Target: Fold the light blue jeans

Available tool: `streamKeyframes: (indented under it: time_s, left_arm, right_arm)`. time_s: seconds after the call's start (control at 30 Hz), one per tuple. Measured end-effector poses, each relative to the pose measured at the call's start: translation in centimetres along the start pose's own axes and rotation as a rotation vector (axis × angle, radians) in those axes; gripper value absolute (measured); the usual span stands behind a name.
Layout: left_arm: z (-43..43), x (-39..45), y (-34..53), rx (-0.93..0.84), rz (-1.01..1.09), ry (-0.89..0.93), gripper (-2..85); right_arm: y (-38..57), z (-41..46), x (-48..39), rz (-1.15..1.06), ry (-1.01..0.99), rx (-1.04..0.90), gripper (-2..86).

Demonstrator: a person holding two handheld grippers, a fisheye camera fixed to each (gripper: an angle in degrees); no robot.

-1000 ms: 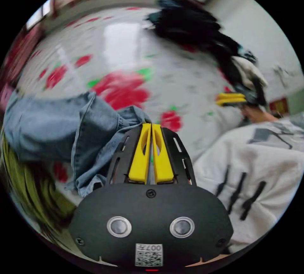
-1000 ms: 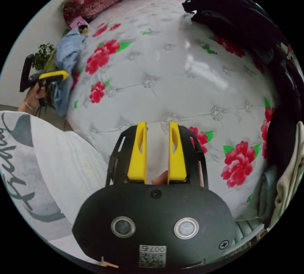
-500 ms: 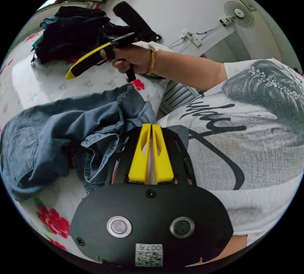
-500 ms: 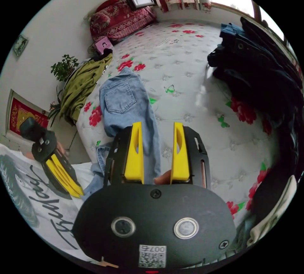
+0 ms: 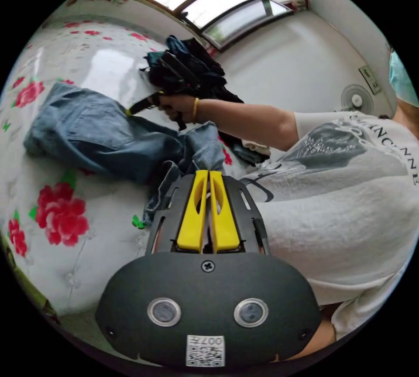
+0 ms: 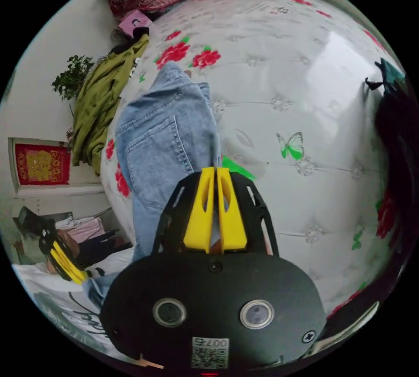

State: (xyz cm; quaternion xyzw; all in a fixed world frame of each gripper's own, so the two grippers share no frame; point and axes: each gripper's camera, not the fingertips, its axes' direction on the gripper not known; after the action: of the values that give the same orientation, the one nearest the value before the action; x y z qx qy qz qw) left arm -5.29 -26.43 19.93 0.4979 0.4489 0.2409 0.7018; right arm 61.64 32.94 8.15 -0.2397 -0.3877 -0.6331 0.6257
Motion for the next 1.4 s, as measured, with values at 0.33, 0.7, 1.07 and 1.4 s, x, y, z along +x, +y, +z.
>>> streamKeyframes:
  time_s: [0.33,0.7,1.07,1.4]
  left_arm:
    - [-23.4,4.1,-1.4,0.430,0.093,-0.453,-1.0]
    - [-23.9,0.6,5.9,0.394,-0.283,-0.970,-0.7]
    - [-17.5,-14.9,12.1,0.303,-0.663,-0.489,5.7]
    - [-13.7,-20.1,-5.4,0.236,-0.412,-0.441,11.6]
  right_arm:
    - [13.6,-29.8,0.6,-0.134,-0.212,0.787,-0.2]
    - [41.3,-31.2,-2.6,-0.055,-0.024,0.832,0.1]
    - [46.2,-20.7,8.0,0.513,-0.085,0.513,5.6]
    - [44.7,-23.2,15.3,0.909,0.104,0.536,10.6]
